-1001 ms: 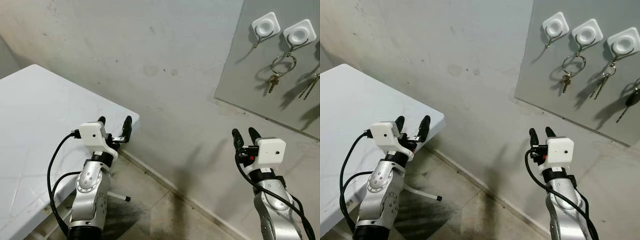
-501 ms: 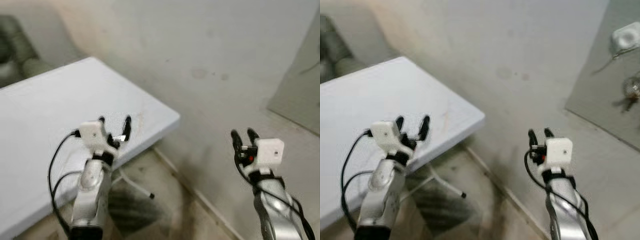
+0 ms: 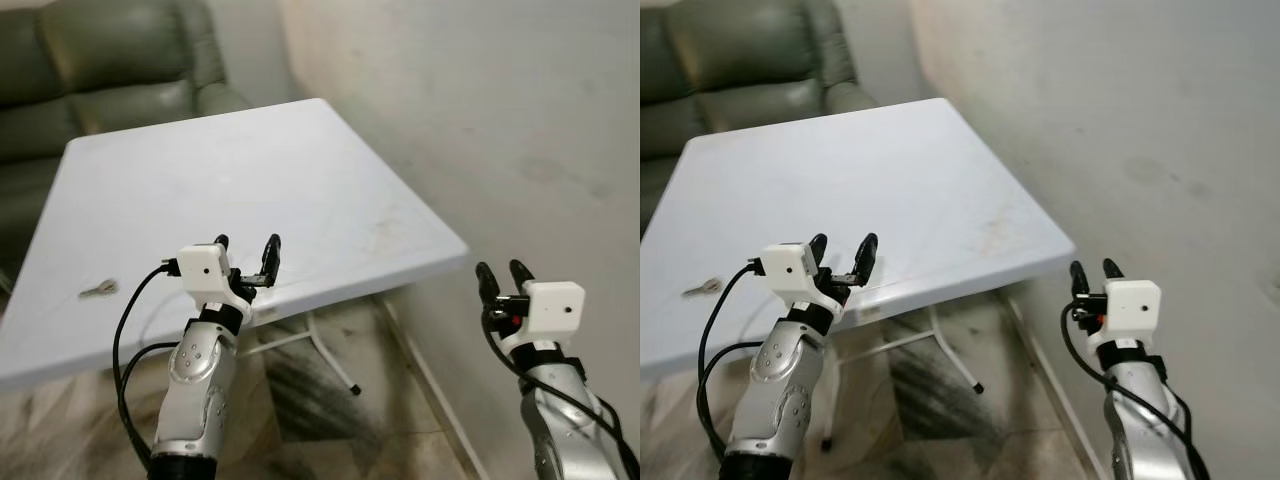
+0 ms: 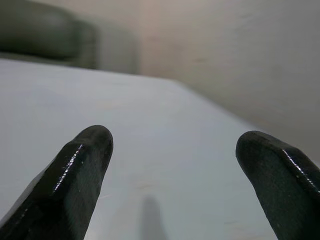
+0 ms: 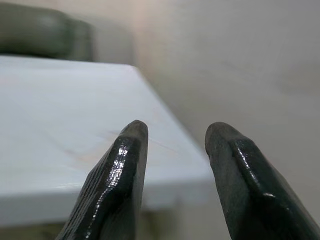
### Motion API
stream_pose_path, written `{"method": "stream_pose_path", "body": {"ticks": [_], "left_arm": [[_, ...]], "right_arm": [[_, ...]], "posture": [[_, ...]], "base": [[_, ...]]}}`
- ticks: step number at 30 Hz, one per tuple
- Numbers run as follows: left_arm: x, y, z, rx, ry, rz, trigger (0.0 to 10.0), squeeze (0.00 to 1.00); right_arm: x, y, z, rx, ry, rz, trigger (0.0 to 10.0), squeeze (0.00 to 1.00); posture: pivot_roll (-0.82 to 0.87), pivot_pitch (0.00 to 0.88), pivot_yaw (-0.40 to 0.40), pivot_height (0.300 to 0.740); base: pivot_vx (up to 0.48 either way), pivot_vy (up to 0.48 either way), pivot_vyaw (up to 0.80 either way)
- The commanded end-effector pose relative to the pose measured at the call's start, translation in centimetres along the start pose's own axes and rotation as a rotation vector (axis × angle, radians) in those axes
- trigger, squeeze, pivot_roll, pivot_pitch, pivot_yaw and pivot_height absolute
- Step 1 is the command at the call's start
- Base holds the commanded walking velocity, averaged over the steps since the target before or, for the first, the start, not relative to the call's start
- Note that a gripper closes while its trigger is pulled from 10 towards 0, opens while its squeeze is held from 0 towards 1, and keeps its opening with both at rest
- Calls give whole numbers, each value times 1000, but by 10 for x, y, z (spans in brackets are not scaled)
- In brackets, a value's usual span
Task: Hang keys on a hook
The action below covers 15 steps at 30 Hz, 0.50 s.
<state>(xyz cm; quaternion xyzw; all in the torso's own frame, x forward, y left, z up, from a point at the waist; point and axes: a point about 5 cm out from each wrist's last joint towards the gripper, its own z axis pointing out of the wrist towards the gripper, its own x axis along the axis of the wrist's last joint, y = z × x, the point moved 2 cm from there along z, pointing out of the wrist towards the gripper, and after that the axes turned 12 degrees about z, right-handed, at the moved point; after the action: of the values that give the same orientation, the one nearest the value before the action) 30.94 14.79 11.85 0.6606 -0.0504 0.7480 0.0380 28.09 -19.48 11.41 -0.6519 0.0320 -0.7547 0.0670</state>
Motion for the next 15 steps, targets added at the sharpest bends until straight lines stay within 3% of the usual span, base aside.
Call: {"method": "stream_pose_path", "body": {"ticks": [1, 15], "left_arm": [[4, 4, 2, -6, 10, 0, 10000, 0], [5, 3, 1, -9, 6, 8, 10000, 0]], "right_arm": [[1, 4, -2, -7, -5, -10, 10000, 0], [2, 7, -3, -17, -7, -15, 10000, 0]], "posture": [[-48, 0, -15, 740], [-47, 0, -13, 740]], "base": [[0, 0, 800], [0, 0, 800]]}}
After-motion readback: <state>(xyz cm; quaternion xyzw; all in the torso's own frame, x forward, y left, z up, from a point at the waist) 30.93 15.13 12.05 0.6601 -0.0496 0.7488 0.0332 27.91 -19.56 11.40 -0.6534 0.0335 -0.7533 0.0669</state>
